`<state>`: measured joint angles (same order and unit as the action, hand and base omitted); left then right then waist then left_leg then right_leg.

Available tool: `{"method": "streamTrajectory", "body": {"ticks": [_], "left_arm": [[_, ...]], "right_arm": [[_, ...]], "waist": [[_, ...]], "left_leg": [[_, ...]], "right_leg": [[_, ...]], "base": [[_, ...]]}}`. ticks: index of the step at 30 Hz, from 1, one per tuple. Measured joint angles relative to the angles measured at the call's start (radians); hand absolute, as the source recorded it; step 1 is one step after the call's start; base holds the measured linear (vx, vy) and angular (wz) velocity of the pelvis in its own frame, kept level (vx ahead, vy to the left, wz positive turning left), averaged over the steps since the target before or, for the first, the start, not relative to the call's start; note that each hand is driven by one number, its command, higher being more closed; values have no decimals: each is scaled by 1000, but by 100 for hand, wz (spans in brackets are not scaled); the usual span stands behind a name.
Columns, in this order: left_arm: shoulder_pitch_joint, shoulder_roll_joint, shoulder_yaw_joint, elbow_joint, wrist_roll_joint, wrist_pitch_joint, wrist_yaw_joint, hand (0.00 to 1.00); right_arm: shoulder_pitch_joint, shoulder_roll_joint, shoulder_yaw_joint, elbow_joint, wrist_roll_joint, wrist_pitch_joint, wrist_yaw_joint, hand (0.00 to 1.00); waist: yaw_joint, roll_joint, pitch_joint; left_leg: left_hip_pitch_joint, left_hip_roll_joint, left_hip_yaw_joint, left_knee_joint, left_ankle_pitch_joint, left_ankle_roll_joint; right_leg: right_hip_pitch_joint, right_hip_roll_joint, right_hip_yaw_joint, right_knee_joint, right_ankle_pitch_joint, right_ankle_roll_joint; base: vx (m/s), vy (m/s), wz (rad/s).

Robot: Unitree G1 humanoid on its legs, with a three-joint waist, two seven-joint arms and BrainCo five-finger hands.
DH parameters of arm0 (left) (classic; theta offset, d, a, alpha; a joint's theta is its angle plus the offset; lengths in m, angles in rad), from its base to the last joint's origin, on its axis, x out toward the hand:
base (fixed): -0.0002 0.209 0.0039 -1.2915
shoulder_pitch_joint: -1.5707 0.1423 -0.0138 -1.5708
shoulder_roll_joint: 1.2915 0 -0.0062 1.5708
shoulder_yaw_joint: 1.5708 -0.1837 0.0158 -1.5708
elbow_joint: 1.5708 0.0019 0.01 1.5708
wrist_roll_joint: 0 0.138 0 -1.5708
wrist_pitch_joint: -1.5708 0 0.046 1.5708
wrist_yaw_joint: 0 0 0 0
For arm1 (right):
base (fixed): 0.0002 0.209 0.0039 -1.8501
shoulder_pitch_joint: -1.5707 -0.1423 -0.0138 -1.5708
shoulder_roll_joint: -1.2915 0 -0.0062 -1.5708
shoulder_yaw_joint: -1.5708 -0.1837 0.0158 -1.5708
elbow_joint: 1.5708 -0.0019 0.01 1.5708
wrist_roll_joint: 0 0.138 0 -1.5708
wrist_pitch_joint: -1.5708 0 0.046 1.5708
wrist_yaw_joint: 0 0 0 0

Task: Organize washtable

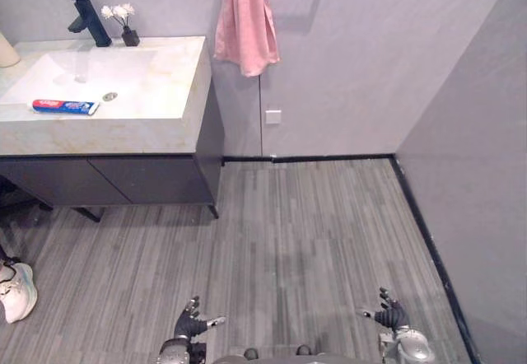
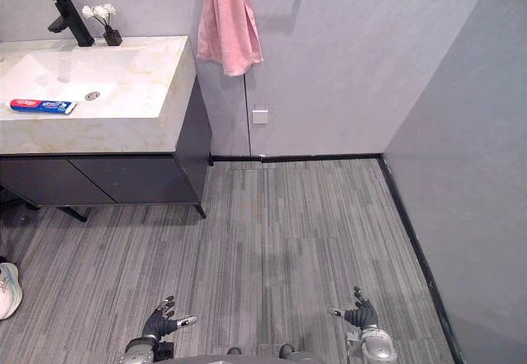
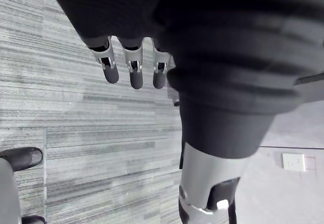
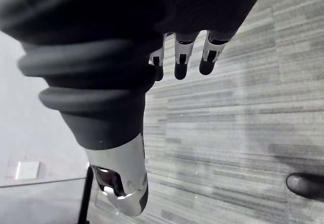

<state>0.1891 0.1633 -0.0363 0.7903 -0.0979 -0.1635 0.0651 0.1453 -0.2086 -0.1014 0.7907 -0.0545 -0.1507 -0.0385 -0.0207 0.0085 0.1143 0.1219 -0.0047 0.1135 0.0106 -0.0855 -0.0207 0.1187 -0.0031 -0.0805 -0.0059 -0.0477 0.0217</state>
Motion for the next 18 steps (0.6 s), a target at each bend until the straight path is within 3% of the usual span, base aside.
{"method": "streamTrajectory", "body": {"ticks": [4,10,14,18], "left_arm": [[10,8,8,-55,25,-2,-3,0],[28,8,9,-80,33,-1,-18,0],[29,8,19,-91,33,-1,-18,0],[33,6,50,-94,29,0,-10,0]], "right_arm": [[-4,-9,1,-30,-35,0,8,0],[-3,-28,1,-30,-31,1,19,0],[-8,-36,-1,-30,-16,2,19,0],[-41,-38,-5,-27,10,4,16,0]], "waist": [[-15,14,7],[-18,14,11],[-19,16,22],[-16,26,31]], "left_leg": [[23,2,-1,5,-15,-24],[28,5,0,29,-32,-49],[11,2,3,56,-44,-39],[-55,8,37,143,-113,0]], "right_leg": [[25,-2,-2,5,-11,17],[30,-5,-3,27,-30,34],[9,-11,-2,61,-53,34],[-46,-10,26,101,-88,24]], "base": [[64,-15,3],[37,-39,0],[8,-35,-1],[-18,-12,-24]]}}
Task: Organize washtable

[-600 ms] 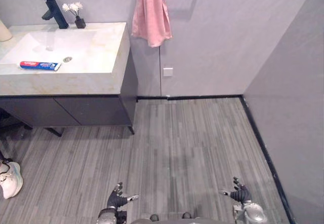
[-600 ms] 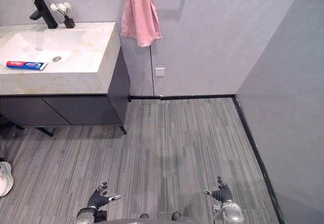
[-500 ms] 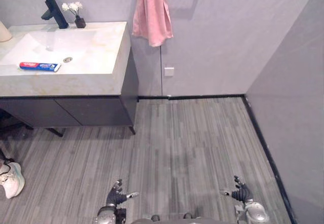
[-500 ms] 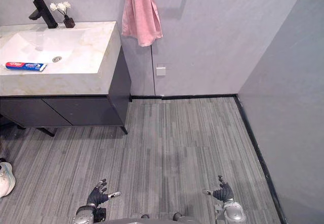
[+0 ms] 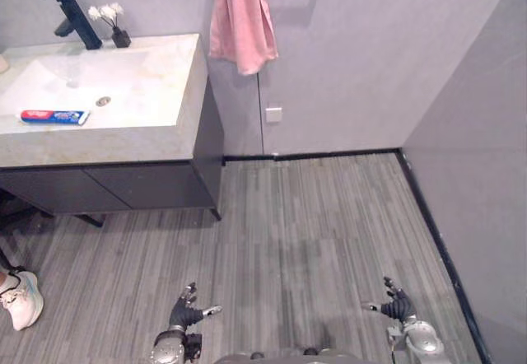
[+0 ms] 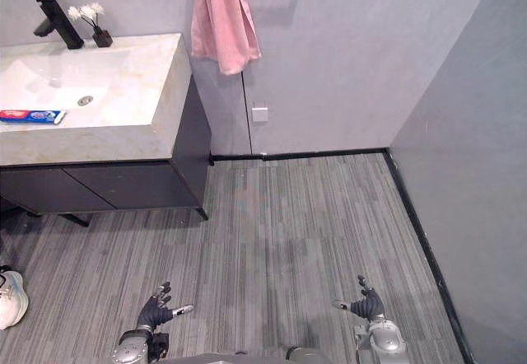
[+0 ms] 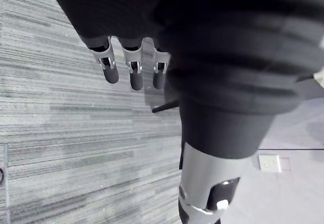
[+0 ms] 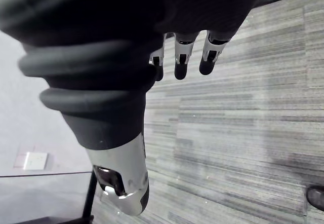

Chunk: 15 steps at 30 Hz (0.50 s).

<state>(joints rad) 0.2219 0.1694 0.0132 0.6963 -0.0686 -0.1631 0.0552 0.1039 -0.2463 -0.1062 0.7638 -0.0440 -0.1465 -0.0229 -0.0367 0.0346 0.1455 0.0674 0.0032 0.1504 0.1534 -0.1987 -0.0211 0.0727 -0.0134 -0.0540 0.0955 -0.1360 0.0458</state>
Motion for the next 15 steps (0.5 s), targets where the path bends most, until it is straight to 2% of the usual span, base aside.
{"method": "streamTrajectory", "body": {"ticks": [2,4,5,6,7,10,12,13,14,15], "left_arm": [[2,-1,0,-1,-4,0,11,0],[-1,-1,1,-2,-12,0,14,0],[-1,-1,1,-5,-15,0,15,0],[-2,5,0,-22,-29,1,18,0],[-4,7,0,-24,-38,1,21,0],[-28,9,-1,-24,-40,1,35,0],[-59,6,-2,-24,-46,1,37,0],[-74,7,-1,-24,-47,0,40,0],[-77,11,-2,-25,-47,-1,41,0],[-75,14,-1,-25,-47,0,41,0]], "right_arm": [[-21,1,-2,6,5,3,-3,0],[-33,3,-2,6,5,12,-11,0],[-32,4,-1,6,5,16,-16,0],[-27,9,3,6,5,21,-20,0],[-22,10,5,7,5,31,-20,0],[-26,8,6,6,7,38,-21,0],[-28,2,6,6,16,39,-21,0],[-28,0,7,6,18,39,-21,0],[-27,1,7,5,23,38,-21,0],[-21,1,7,4,30,39,-22,0]], "waist": [[3,8,5],[14,5,21],[12,3,26],[8,-6,33],[6,-14,44],[-11,-3,63],[-18,11,79],[-25,14,88],[-31,4,85],[-38,-8,83]], "left_leg": [[-22,4,27,45,-53,33],[-21,-8,51,83,-95,51],[-17,-12,50,85,-107,58],[4,-25,41,92,-128,68],[28,-34,35,92,-134,73],[76,-12,-11,72,-144,77],[101,17,-35,49,-144,72],[129,34,-69,27,-144,46],[141,33,-79,24,-149,29],[160,32,-99,29,-165,0]], "right_leg": [[-71,-4,17,132,-69,8],[-180,-30,23,385,-130,73],[-218,-38,19,469,-130,74],[-295,-65,-3,627,-133,74],[-337,-91,-27,710,-158,69],[-418,-88,-90,650,-178,38],[-459,-64,-110,563,-166,27],[-483,-42,-109,450,-104,14],[-486,-42,-97,405,-65,6],[-484,-46,-88,387,52,-35]], "base": [[-15,44,-38],[-13,87,-32],[45,84,-7],[134,63,7],[182,51,11],[270,9,35],[398,-107,56],[388,-128,66],[459,-161,78],[432,-155,53]]}}
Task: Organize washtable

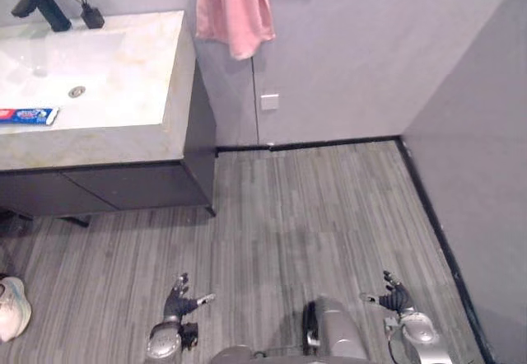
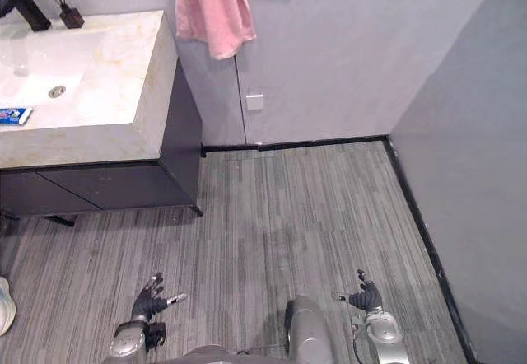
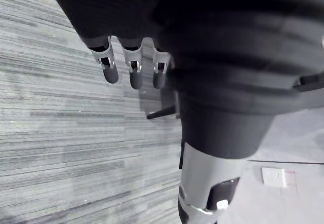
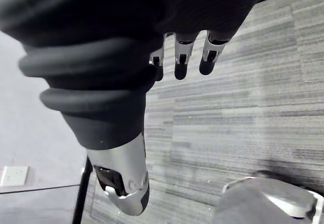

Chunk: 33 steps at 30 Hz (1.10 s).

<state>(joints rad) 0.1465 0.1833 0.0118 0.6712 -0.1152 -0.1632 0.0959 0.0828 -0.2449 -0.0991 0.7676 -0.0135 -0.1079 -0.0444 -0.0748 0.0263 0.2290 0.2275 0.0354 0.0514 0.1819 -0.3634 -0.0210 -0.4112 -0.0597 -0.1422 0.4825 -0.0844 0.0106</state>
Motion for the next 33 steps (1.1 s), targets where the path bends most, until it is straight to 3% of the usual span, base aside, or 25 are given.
{"method": "streamTrajectory", "body": {"ticks": [1,2,3,4,5,6,8,11,12,14,15,16,17,19,20,21,22,23,25,26,29,30,31,32,33], "left_arm": [[-4,-16,0,4,1,1,-1,0],[-5,-17,-2,3,2,1,-3,0],[-13,-19,-2,3,2,1,-4,0],[-14,-25,-2,3,2,1,-4,0],[-9,-27,-2,3,2,1,-5,0],[4,-28,-1,3,1,1,-8,0],[12,-30,-2,4,1,1,-8,0],[5,-37,-1,1,0,2,-7,0],[-2,-45,-1,1,0,2,-6,0],[-1,-58,-2,1,0,2,-6,0],[0,-64,-3,1,0,2,-5,0],[6,-57,0,4,0,3,-1,0],[5,-53,2,1,0,3,0,0],[-11,-64,-1,3,0,2,2,0],[-8,-61,0,4,0,2,2,0],[-1,-56,-15,6,0,6,-6,0],[1,-58,-21,6,0,7,-5,0],[4,-64,-28,5,0,8,-5,0],[3,-62,-30,6,-1,7,-3,0],[-4,-58,-28,6,-2,7,0,0],[-17,-56,-17,6,-16,7,10,0],[-20,-52,-17,6,-24,7,18,0],[-14,-36,-18,7,-27,6,20,0],[-14,-36,-17,15,-28,7,19,0],[-16,-49,-17,27,-28,7,20,0]], "right_arm": [[2,-10,-1,1,5,2,0,0],[-4,-9,-1,-1,5,2,1,0],[-17,-7,1,-5,6,0,2,0],[-17,-7,4,-9,6,-3,1,0],[-15,-8,14,-8,9,-3,0,0],[-7,-7,36,-8,16,-4,0,0],[-9,5,39,-8,37,-10,-3,0],[-28,5,22,-6,54,-20,-15,0],[-36,10,9,-5,55,-19,-19,0],[-35,14,-11,-5,56,-21,-20,0],[-26,8,-11,-4,57,-21,-21,0],[-19,21,-9,11,57,-16,-22,0],[-17,30,-6,9,56,-16,-21,0],[-9,34,-7,19,51,-15,-21,0],[-14,41,-7,34,51,-12,-20,0],[-13,54,-6,37,49,-11,-20,0],[-9,60,-4,41,48,-10,-19,0],[-4,67,1,43,42,-5,-18,0],[-12,70,37,43,40,-3,-18,0],[-28,71,43,42,40,-4,-18,0],[-37,69,41,43,40,-5,-18,0],[-32,70,40,43,41,-4,-19,0],[-17,73,39,42,40,-4,-19,0],[-3,68,36,45,41,-4,-20,0],[-3,60,26,59,41,0,-20,0]], "waist": [[-3,24,1],[-2,25,0],[0,27,1],[-3,35,7],[3,35,12],[12,31,18],[34,14,27],[58,1,38],[70,2,43],[78,0,45],[82,19,41],[90,14,33],[91,-3,23],[87,-13,16],[88,-24,20],[85,-39,22],[84,-45,23],[79,-45,23],[63,-44,23],[59,-39,25],[57,-27,29],[53,-25,30],[51,-46,18],[42,-48,18],[39,-21,8]], "left_leg": [[-2,31,-14,44,-2,-21],[-23,38,-18,89,9,-41],[-85,52,-21,228,53,-87],[-165,70,-17,432,146,-93],[-204,88,-11,537,215,-88],[-254,137,19,715,227,-61],[-333,173,81,849,173,-24],[-497,131,98,693,101,-8],[-532,89,80,532,105,-13],[-549,38,55,245,168,-58],[-551,35,37,123,236,-52],[-549,20,29,157,340,7],[-552,3,37,170,312,14],[-556,-19,49,203,264,48],[-518,-29,65,198,235,58],[-453,-50,68,185,205,73],[-416,-57,71,179,192,79],[-349,-60,70,172,168,87],[-241,-58,55,117,157,94],[-195,-47,47,76,157,94],[-139,-12,35,48,149,78],[-117,2,25,41,136,55],[-100,-5,19,46,111,16],[-88,-5,-1,52,88,-10],[-81,24,-20,73,83,-20]], "right_leg": [[4,3,-28,45,-31,-33],[13,6,-31,43,-49,-44],[46,12,-45,16,-71,-51],[124,32,-57,-50,-78,-58],[179,44,-60,-91,-80,-61],[287,67,-60,-161,-83,-71],[416,78,-46,-251,-86,-76],[518,66,-8,-348,-86,-75],[546,47,10,-370,-88,-71],[596,24,24,-407,-111,-34],[618,32,36,-421,-130,-9],[647,15,63,-404,-179,15],[638,-5,65,-381,-193,16],[561,-39,75,-205,-207,30],[495,-61,92,-21,-193,63],[430,-97,103,192,-147,163],[403,-109,108,285,-146,176],[364,-122,100,417,-160,155],[296,-132,37,454,-192,100],[256,-124,-4,384,-210,78],[194,-73,-23,126,-213,77],[187,-46,-15,1,-174,70],[188,-32,17,-155,-35,49],[194,-31,27,-142,43,17],[197,-19,2,-115,29,5]], "base": [[527,-196,40],[515,-204,23],[613,-272,28],[518,-231,27],[646,-259,15],[423,-144,-7],[519,-156,-17],[419,-25,-36],[380,88,-51],[399,131,-44],[434,225,-48],[543,254,-41],[474,206,-21],[501,186,-4],[592,247,-16],[486,195,-12],[502,148,11],[405,93,14],[456,68,19],[429,16,15],[441,-94,23],[381,-151,45],[385,-165,60],[397,-194,54],[467,-289,41]]}}
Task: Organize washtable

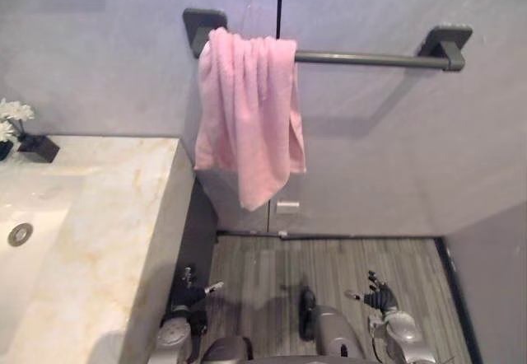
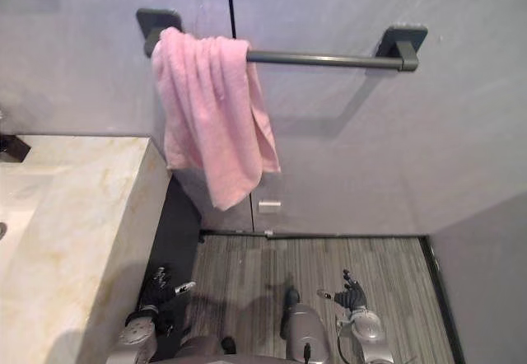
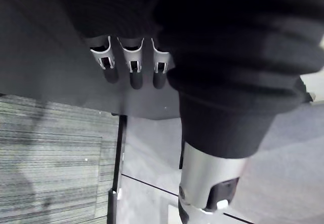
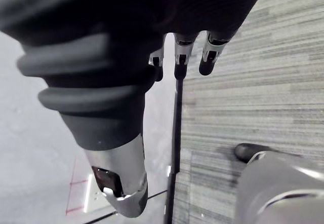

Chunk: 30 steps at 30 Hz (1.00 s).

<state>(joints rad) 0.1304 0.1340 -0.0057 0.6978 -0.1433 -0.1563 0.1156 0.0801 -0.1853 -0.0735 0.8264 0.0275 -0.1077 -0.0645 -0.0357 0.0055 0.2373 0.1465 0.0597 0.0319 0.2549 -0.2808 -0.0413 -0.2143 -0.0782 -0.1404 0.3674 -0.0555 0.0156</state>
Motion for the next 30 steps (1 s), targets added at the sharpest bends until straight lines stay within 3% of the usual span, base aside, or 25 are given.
{"method": "streamTrajectory", "body": {"ticks": [2,3,4,6,9,10,12,14,20,25,30], "left_arm": [[-4,-9,1,-2,0,-1,0,0],[-13,-20,0,-2,0,-1,-1,0],[-19,-35,0,-3,0,-1,-2,0],[-19,-44,-1,-4,1,-1,-2,0],[-21,-47,1,-50,1,-1,-1,0],[-16,-47,2,-76,1,-1,3,0],[-11,-43,4,-105,0,-2,10,0],[4,-31,17,-163,0,-2,20,0],[58,-33,-12,-318,7,0,-5,0],[109,-19,-13,-586,10,-23,-9,0],[89,21,-31,-614,29,-49,-25,0]], "right_arm": [[0,1,-6,1,2,-2,-1,0],[6,1,-8,1,2,-2,-2,0],[18,4,-8,2,9,-2,-3,0],[21,3,-11,1,14,-5,-9,0],[20,0,-55,-9,23,-9,-25,0],[21,-4,-72,-9,23,-9,-29,0],[23,-5,-74,-9,23,-8,-29,0],[30,7,-71,-18,21,-9,-28,0],[43,18,-73,-23,21,-16,-28,0],[73,24,-72,-69,18,-28,-23,0],[76,23,-63,-68,0,-38,-17,0]], "waist": [[-2,12,-5],[-5,20,-4],[3,25,-3],[13,22,-2],[17,31,-6],[18,46,-14],[21,66,-23],[21,35,-31],[10,20,-38],[9,19,-49],[-3,20,-71]], "left_leg": [[-67,31,-5,163,4,-14],[-135,55,-2,318,24,-54],[-190,93,18,448,20,-60],[-207,116,59,462,19,-58],[-229,111,58,248,19,-56],[-222,107,45,93,71,-58],[-206,99,44,1,163,-59],[-172,62,53,-85,198,-39],[-122,8,54,-179,232,-11],[-86,-7,45,-226,254,-10],[-48,-7,36,-284,287,-12]], "right_leg": [[38,14,-21,-24,-44,-17],[76,25,-38,-51,-52,-28],[143,44,-53,-94,-55,-40],[210,48,-54,-140,-54,-44],[250,43,-48,-187,-52,-44],[254,47,-45,-198,-49,-37],[267,53,-29,-221,-45,-10],[274,18,-22,-256,-32,12],[297,-20,-27,-287,-28,39],[320,-25,-38,-295,-31,43],[332,-21,-44,-298,-31,43]], "base": [[365,-253,27],[312,-212,31],[376,-238,24],[301,-131,-3],[192,3,-10],[160,99,-12],[133,124,-19],[117,133,-1],[58,75,7],[-10,10,6],[-50,-20,4]]}}
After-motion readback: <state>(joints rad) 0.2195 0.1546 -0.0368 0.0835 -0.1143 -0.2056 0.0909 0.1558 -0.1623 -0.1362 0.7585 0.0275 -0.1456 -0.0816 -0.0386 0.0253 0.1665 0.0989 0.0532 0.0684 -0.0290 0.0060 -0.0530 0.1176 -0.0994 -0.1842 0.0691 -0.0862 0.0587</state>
